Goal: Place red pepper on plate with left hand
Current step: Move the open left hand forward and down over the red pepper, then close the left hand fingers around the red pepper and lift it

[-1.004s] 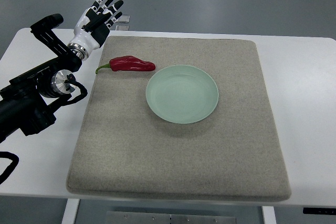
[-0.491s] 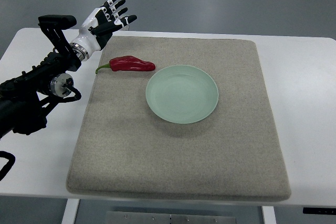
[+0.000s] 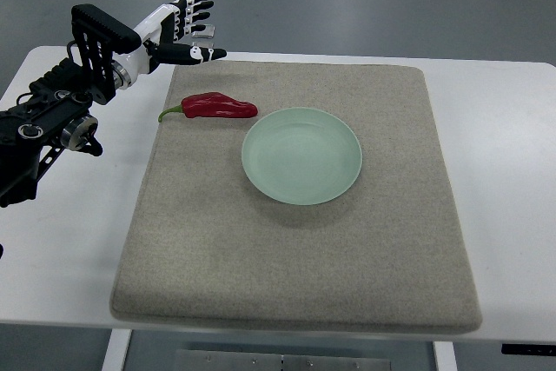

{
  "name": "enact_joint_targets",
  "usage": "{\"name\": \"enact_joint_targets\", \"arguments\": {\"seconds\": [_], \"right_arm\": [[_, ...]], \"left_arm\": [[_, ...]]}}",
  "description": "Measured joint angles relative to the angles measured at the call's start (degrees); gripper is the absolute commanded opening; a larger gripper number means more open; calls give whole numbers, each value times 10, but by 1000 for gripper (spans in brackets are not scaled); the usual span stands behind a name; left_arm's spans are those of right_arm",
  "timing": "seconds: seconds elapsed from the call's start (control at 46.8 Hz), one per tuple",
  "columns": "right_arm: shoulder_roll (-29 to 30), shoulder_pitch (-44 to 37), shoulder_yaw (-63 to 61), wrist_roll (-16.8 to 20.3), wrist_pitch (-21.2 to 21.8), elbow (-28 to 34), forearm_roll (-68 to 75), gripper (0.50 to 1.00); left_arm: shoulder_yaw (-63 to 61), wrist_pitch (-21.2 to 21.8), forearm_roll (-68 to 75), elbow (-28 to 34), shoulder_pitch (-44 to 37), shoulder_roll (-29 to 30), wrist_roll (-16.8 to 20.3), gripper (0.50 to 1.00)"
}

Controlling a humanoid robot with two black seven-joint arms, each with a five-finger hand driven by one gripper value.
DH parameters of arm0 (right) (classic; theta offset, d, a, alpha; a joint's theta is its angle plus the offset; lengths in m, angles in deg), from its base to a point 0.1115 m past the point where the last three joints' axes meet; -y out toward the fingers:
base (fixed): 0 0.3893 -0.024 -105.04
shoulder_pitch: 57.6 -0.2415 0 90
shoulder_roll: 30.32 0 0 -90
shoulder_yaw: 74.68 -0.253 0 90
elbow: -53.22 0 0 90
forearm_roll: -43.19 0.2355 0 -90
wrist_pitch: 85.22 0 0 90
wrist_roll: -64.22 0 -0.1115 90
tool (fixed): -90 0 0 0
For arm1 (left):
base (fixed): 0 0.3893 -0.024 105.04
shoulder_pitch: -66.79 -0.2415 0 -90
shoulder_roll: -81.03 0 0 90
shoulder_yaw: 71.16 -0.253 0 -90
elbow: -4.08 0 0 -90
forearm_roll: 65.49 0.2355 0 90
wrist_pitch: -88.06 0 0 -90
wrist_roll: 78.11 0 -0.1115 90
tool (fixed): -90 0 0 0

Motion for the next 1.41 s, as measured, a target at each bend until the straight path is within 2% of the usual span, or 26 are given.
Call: {"name": "enact_joint_targets", "arguments": {"seconds": [0.363,0.641,0.833,1.174,1.324,1.409], "right_arm": [[0,0,0,0,0,0,0,932],[0,0,0,0,0,0,0,932],[0,0,0,0,0,0,0,932],[0,0,0,0,0,0,0,932],[0,0,0,0,0,0,0,932],[0,0,0,0,0,0,0,932]], "left_arm": [[-7,-1,205,-40,18,46,2,941],[-9,-1,337,-50,18,53,1,904],[-36,9,365,-50,27,52,0,891],[-141,83,371,-36,46,44,-2,861],[-144,92,371,-19,46,26,-3,827],[-144,93,371,-10,46,19,-4,825]]}}
